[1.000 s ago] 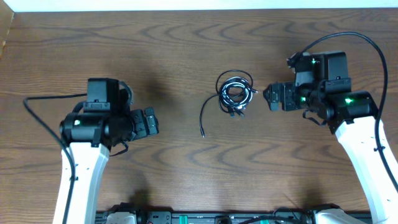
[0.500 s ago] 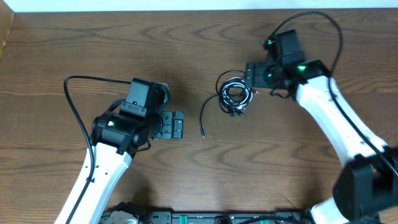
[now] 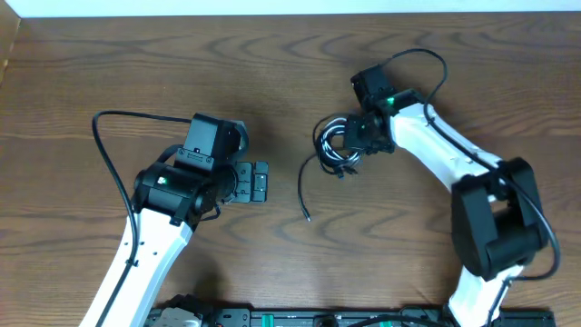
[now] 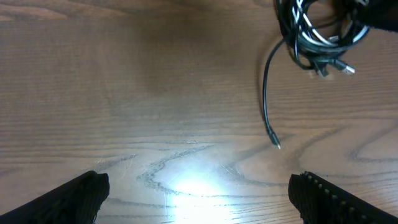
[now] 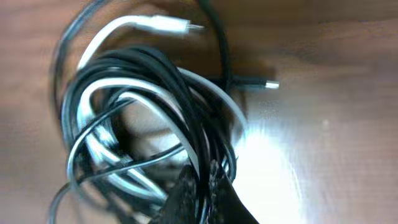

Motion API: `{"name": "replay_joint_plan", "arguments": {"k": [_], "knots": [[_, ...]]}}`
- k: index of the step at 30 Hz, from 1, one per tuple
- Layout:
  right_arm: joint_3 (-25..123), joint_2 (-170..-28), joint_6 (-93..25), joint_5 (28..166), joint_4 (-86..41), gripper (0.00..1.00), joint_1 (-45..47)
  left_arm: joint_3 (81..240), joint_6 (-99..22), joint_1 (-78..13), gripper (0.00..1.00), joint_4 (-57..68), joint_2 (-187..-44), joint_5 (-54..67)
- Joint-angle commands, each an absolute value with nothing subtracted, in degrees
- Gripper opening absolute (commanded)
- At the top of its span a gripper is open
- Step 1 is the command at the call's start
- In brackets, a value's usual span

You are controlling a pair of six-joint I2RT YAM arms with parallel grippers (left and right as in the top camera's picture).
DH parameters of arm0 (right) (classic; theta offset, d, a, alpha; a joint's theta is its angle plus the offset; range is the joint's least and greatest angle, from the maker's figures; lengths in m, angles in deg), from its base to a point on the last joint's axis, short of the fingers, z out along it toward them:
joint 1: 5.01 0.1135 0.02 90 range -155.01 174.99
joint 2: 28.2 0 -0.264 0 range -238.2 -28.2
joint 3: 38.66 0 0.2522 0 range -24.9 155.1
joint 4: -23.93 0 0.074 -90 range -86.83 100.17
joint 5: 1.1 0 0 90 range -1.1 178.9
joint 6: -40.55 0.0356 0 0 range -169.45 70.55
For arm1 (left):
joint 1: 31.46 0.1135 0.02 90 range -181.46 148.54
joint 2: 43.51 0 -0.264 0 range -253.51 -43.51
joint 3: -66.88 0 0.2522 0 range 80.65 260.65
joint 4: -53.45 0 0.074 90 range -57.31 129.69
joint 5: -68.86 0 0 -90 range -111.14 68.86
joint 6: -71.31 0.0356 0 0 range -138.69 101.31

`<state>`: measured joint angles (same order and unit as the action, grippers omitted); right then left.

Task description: Untangle cables

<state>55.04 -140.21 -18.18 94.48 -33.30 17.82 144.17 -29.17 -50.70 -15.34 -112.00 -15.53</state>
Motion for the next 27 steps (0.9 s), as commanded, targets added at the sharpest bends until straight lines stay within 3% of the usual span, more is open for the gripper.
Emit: {"name": "replay_joint_plan", "arguments": {"k": [1, 4, 11, 14, 18, 19, 21, 23, 24, 27], "knots": [[60.02, -128.93, -30.25, 101.52, -38.94, 0.01, 18.37, 144.61, -29.33, -50.9, 0.98, -13.92, -112.04, -16.62], [60.09, -119.81, -30.86, 101.5, -44.2, 0.01, 18.39, 144.61, -29.35, -50.9, 0.98, -9.26, -113.44, -8.38], [60.09, -119.27, -30.9, 112.18, -40.36, 0.01, 18.39, 144.61, -33.63, -50.88, 0.98, -3.32, -125.87, 2.83], [60.07, -119.27, -30.6, 97.48, -42.7, 0.01, 18.28, 144.61, -33.63, -50.88, 0.98, -2.66, -128.45, 4.14], [60.07, -119.29, -20.39, 72.89, -52.29, 0.03, 17.69, 144.63, -33.61, -50.9, 0.98, -2.16, -128.56, 4.14], [59.98, -119.29, -20.11, 70.55, -54.08, 0.1, 17.56, 144.63, -33.61, -50.9, 0.98, -1.92, -128.58, 4.14], [59.43, -119.29, -20.13, 69.54, -55.79, 0.41, 17.14, 144.63, -33.63, -50.9, 0.98, -1.83, -128.58, 4.14], [59.09, -119.29, -20.22, 69.56, -56.07, 0.64, 17.14, 144.63, -33.63, -50.9, 0.98, -1.83, -128.58, 4.14], [59.09, -119.29, -20.35, 69.61, -55.77, 0.7, 17.14, 144.63, -33.63, -50.9, 0.98, -1.9, -128.58, 4.16], [59.02, -119.31, -21.81, 72.56, -52.92, 0.72, 17.17, 144.63, -33.63, -50.9, 0.98, -2.03, -128.58, 4.16]]}}
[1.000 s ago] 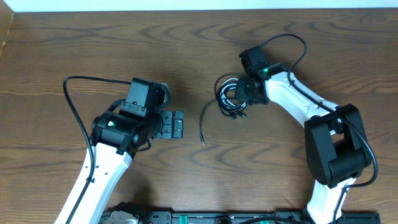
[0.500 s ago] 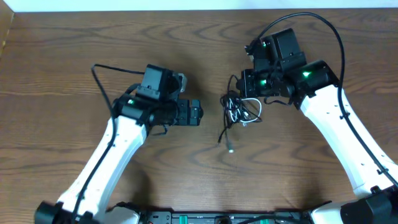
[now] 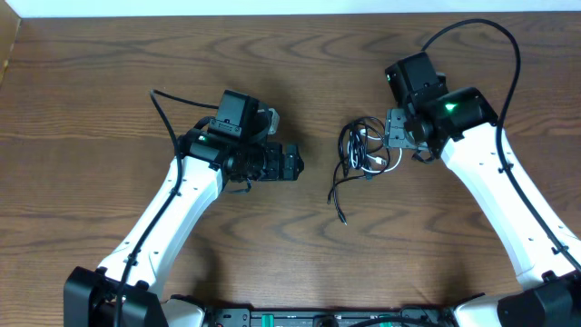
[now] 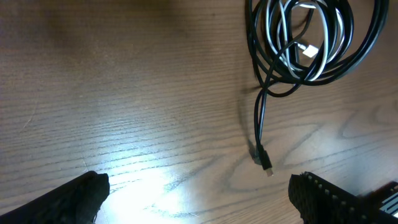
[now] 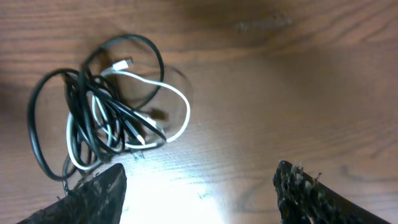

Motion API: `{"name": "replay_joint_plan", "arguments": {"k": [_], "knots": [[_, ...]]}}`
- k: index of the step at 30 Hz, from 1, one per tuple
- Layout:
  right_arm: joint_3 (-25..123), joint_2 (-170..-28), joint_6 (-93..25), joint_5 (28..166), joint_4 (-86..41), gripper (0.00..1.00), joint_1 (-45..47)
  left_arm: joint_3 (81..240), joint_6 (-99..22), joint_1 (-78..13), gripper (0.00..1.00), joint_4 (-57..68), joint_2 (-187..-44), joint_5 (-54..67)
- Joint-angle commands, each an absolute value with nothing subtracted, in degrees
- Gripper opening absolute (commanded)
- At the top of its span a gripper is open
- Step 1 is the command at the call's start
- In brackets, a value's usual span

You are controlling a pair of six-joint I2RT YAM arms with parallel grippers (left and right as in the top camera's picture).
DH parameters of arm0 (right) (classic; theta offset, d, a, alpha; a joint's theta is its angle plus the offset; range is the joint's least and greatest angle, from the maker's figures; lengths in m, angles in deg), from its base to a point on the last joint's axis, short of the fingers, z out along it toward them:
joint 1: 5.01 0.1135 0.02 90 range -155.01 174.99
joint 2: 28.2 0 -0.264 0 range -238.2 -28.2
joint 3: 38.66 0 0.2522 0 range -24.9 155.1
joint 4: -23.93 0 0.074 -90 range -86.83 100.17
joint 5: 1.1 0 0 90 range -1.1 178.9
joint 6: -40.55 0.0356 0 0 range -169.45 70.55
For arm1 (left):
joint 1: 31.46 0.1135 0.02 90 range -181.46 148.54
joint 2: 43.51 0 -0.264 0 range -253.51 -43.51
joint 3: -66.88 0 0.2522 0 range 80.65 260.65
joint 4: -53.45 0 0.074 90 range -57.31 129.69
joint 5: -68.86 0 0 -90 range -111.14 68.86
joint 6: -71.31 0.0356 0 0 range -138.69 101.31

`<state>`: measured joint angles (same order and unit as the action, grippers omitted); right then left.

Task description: Untangle cables

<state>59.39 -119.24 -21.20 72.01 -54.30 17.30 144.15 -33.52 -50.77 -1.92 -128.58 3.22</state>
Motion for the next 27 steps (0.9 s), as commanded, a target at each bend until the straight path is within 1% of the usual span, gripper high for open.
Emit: {"name": "replay_joint_plan", "arguments": {"k": [1, 3, 6, 8, 10, 12, 13, 14, 15, 16, 17, 19, 20, 21, 22, 23, 27], "knots": [[58.8, -119.66, -25.86, 78.0, -50.02, 0.72, 17.17, 144.63, -33.63, -50.9, 0.98, -2.03, -128.58, 4.16], [58.76, -120.91, -27.43, 82.04, -48.05, 0.73, 17.17, 144.63, -33.61, -50.9, 0.98, -2.27, -128.58, 4.14], [58.76, -123.51, -27.82, 82.7, -47.44, 0.73, 17.14, 144.61, -33.59, -50.9, 0.98, -3.03, -128.58, 3.9], [58.76, -126.44, -30.51, 86.77, -46.8, 0.75, 17.03, 144.63, -33.57, -50.9, 0.98, -3.03, -128.58, 3.68], [58.76, -129.85, -30.47, 88.47, -45.78, 0.77, 16.31, 144.63, -33.37, -50.9, 0.98, -3.08, -128.58, 2.66], [58.76, -132.42, -30.86, 92.4, -43.81, 0.75, 14.63, 144.63, -33.37, -50.9, 0.98, -3.36, -128.58, -1.17], [58.76, -133.23, -31.32, 93.85, -43.22, 0.72, 13.8, 144.63, -33.33, -50.92, 0.98, -3.6, -128.58, -3.25], [58.76, -134.17, -31.3, 95.14, -42.89, 0.66, 12.64, 144.63, -33.26, -50.94, 0.98, -3.86, -128.58, -4.91], [58.76, -135.22, -31.47, 97.19, -42.81, 0.52, 11.31, 144.63, -32.82, -50.94, 0.98, -4.13, -128.58, -6.07], [58.76, -136.03, -33.0, 100.14, -42.83, 0.42, 10.56, 144.63, -32.47, -50.94, 0.98, -4.15, -128.58, -6.31], [58.76, -137.04, -35.47, 104.29, -42.94, 0.4, 10.06, 144.63, -32.47, -50.94, 0.98, -4.1, -128.58, -6.28], [58.71, -138.7, -38.97, 110.9, -43.22, 0.41, 9.97, 144.63, -32.5, -50.94, 0.98, -4.13, -128.58, -6.28], [58.71, -140.03, -41.11, 115.86, -43.64, 0.39, 10.37, 144.63, -32.52, -50.96, 0.98, -4.17, -128.58, -6.22], [58.69, -140.88, -41.86, 118.22, -43.83, 0.23, 10.89, 144.63, -32.5, -51.23, 0.98, -4.24, -128.58, -6.24], [58.69, -141.36, -41.86, 119.53, -43.83, 0.1, 11.33, 144.63, -32.5, -51.64, 0.98, -4.21, -128.58, -6.22], [58.69, -141.52, -42.05, 121.85, -43.83, 0.01, 11.99, 144.63, -32.45, -52.38, 0.98, -4.17, -128.58, -6.24], [58.74, -140.12, -52.28, 133.6, -45.1, 0.01, 12.34, 144.63, -31.19, -54.99, 0.98, -3.58, -128.58, -6.44]]}}
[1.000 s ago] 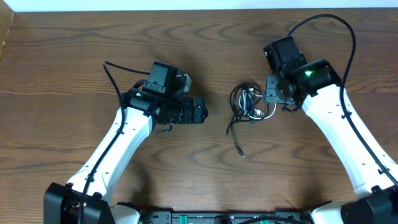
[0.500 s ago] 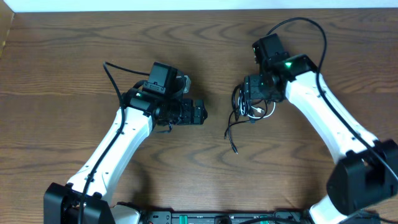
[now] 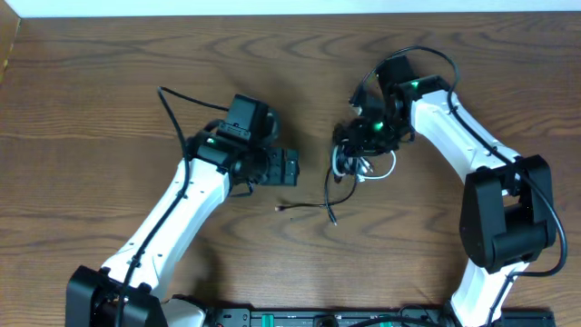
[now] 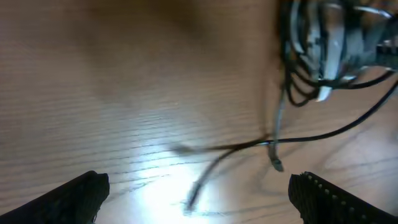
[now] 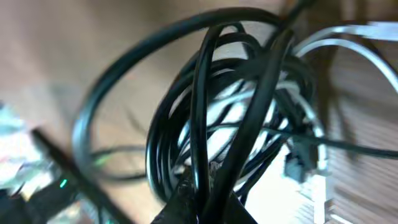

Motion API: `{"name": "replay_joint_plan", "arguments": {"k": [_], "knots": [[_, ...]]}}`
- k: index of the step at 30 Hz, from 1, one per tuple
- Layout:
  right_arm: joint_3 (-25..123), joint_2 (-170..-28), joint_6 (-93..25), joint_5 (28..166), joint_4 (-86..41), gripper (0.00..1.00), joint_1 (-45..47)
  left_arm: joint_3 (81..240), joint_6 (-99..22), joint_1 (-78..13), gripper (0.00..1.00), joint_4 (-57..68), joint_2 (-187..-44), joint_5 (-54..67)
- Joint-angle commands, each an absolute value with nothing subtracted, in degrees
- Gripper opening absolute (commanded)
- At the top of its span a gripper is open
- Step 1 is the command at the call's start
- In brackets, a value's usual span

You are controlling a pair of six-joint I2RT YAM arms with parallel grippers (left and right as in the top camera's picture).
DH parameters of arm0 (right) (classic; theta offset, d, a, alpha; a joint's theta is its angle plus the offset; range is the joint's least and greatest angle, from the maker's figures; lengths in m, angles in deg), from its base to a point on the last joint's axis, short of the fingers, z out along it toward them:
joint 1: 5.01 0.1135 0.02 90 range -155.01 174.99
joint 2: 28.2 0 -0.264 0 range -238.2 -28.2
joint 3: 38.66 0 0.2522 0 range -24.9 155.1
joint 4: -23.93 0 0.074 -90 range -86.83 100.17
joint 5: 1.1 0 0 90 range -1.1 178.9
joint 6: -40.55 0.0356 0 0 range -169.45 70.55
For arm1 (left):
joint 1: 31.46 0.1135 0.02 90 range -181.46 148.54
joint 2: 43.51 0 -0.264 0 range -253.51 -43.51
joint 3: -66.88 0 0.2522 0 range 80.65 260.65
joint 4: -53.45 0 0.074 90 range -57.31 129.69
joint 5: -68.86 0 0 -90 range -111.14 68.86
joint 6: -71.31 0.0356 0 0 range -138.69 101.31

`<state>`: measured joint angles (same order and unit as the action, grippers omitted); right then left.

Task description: Untangle cables

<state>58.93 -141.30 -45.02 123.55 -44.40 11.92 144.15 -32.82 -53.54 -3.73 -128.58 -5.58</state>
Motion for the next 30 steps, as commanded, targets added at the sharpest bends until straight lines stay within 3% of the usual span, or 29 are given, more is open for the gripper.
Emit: {"name": "replay_joint_plan", "arguments": {"k": [1, 5, 11, 13, 18, 22, 24, 27, 28, 30], "knots": [[58.74, -138.89, -56.0, 135.81, -46.5, 0.01, 12.34, 144.63, -31.23, -55.44, 0.98, -3.47, -128.58, -6.39], [58.74, -131.86, -60.87, 137.87, -48.73, 0.01, 12.34, 144.63, -31.29, -55.42, 0.98, -0.78, -128.58, 0.54], [58.74, -126.61, -53.57, 126.06, -47.09, 0.01, 12.34, 144.61, -31.45, -55.44, 0.98, 5.16, -128.61, 11.49], [58.74, -126.54, -53.48, 131.55, -47.53, 0.01, 12.51, 144.61, -31.45, -55.44, 0.98, 5.78, -129.07, 11.49], [58.74, -126.54, -54.82, 148.97, -47.29, 0.01, 12.99, 144.61, -31.45, -55.44, 0.8, 9.95, -129.42, 14.39], [58.74, -126.54, -55.49, 151.9, -47.29, 0.01, 13.06, 144.61, -31.43, -55.44, 0.8, 11.09, -130.46, 13.91], [58.74, -126.54, -55.49, 152.34, -47.29, 0.01, 13.1, 144.61, -31.43, -55.44, 0.67, 11.04, -131.71, 12.75], [58.74, -126.54, -55.49, 151.7, -47.44, 0.01, 13.08, 144.61, -31.4, -55.42, 0.15, 11.06, -133.26, 12.67], [58.74, -126.54, -55.47, 147.64, -47.44, 0.01, 13.08, 144.63, -31.4, -55.29, 0.08, 11.06, -133.31, 12.27], [58.74, -126.57, -50.1, 132.71, -47.96, 0.01, 12.84, 144.63, -31.21, -54.57, 0.07, 10.61, -132.43, 12.27]]}}
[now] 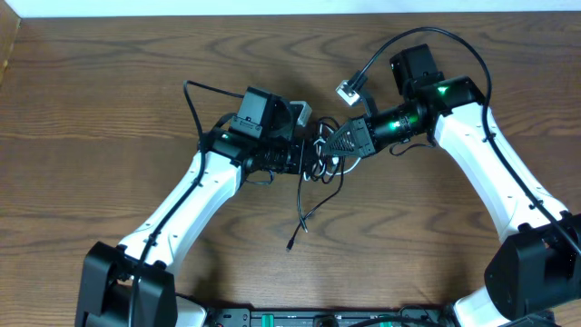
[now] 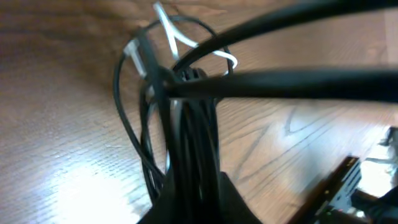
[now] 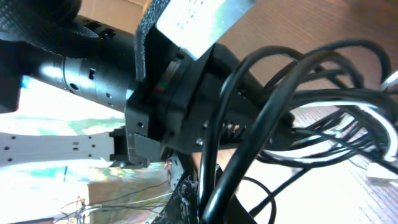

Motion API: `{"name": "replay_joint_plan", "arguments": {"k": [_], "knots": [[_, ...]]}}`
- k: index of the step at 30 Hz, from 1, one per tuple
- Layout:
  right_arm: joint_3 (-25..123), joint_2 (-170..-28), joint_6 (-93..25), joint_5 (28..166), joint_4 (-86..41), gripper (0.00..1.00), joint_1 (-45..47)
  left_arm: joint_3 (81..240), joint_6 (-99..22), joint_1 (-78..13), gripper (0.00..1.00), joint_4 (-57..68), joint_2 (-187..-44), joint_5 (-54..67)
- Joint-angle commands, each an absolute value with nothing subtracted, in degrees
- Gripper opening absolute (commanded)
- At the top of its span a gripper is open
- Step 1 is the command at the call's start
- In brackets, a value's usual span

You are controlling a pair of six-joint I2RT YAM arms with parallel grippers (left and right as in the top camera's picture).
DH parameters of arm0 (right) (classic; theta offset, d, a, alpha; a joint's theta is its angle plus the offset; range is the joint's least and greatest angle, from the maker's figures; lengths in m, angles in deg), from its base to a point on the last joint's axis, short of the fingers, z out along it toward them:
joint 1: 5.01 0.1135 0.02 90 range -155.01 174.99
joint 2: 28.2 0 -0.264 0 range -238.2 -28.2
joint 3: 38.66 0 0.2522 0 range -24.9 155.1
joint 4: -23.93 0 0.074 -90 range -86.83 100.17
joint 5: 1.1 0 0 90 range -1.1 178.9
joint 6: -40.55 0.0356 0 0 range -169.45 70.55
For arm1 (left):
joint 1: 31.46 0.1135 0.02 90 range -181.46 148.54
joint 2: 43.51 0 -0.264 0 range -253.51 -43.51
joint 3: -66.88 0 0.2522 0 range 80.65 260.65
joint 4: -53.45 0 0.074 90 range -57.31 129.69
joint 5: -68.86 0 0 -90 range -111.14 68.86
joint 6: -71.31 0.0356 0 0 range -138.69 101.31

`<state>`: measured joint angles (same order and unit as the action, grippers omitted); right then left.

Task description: Untangle cables

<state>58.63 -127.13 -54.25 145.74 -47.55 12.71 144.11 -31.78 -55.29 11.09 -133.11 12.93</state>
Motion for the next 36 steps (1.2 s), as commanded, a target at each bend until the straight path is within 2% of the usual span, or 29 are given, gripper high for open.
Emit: {"name": "replay_joint_plan", "arguments": {"k": [1, 4, 5, 8, 10, 12, 13, 15, 16, 17, 19, 23, 26, 31, 33, 36], "knots": [[58.74, -126.57, -44.39, 121.12, -48.66, 0.01, 12.73, 144.63, -31.19, -53.98, 0.07, 10.04, -131.73, 12.23], [58.71, -126.57, -25.86, 83.29, -54.37, 0.01, 11.16, 144.63, -31.19, -49.87, 0.08, 5.86, -127.01, 12.29], [58.71, -126.57, -24.46, 78.85, -55.55, 0.01, 9.65, 144.63, -30.92, -47.86, 0.08, 2.96, -123.82, 12.64], [58.71, -126.57, -23.28, 76.58, -56.07, 0.02, 5.43, 144.63, -25.46, -45.52, 0.08, -0.19, -118.6, 21.45], [58.71, -126.57, -23.12, 77.08, -56.03, 0.08, 2.11, 144.63, -23.54, -44.52, 0.08, -0.32, -116.39, 24.95], [58.71, -126.57, -23.91, 82.04, -55.9, 0.13, -0.04, 144.63, -23.67, -43.9, 0.08, 1.58, -115.38, 25.34], [58.71, -126.57, -28.06, 88.84, -55.29, 0.15, -0.19, 144.63, -24.26, -44.01, 0.08, 3.44, -115.69, 26.48], [58.71, -126.57, -37.61, 101.76, -54.02, 0.34, 0.47, 144.63, -26.49, -45.04, 0.1, 5.64, -116.5, 26.46], [58.71, -126.57, -46.01, 111.09, -53.91, 0.63, 1.12, 144.63, -26.44, -45.87, 0.11, 5.93, -116.87, 26.46], [58.71, -126.57, -50.93, 116.32, -54.02, 0.8, 1.54, 144.63, -25.96, -47.1, 0.11, 5.91, -117.26, 26.39], [58.71, -126.57, -54.29, 120.05, -54.02, 0.93, 1.95, 144.63, -24.19, -48.54, 0.13, 5.14, -118.18, 24.29], [58.71, -126.57, -59.28, 128.53, -53.95, 0.95, 2.17, 144.63, -23.6, -50.68, 0.14, 3.72, -121.33, 21.98], [58.71, -126.57, -62.42, 133.65, -53.23, 0.95, 4.03, 144.63, -21.57, -53.67, 0.13, 5.08, -122.53, 26.15], [58.71, -126.57, -63.49, 133.5, -51.55, 0.86, 9.63, 144.63, -20.83, -55.16, 0.13, 6.02, -122.6, 29.41], [58.71, -126.57, -65.05, 134.79, -52.16, 0.78, 10.83, 144.63, -20.61, -55.09, 0.13, 6.1, -122.6, 27.18], [58.71, -126.57, -67.97, 138.13, -53.06, 0.81, 11.7, 144.63, -20.67, -54.9, 0.13, 6.37, -122.6, 20.4]]}}
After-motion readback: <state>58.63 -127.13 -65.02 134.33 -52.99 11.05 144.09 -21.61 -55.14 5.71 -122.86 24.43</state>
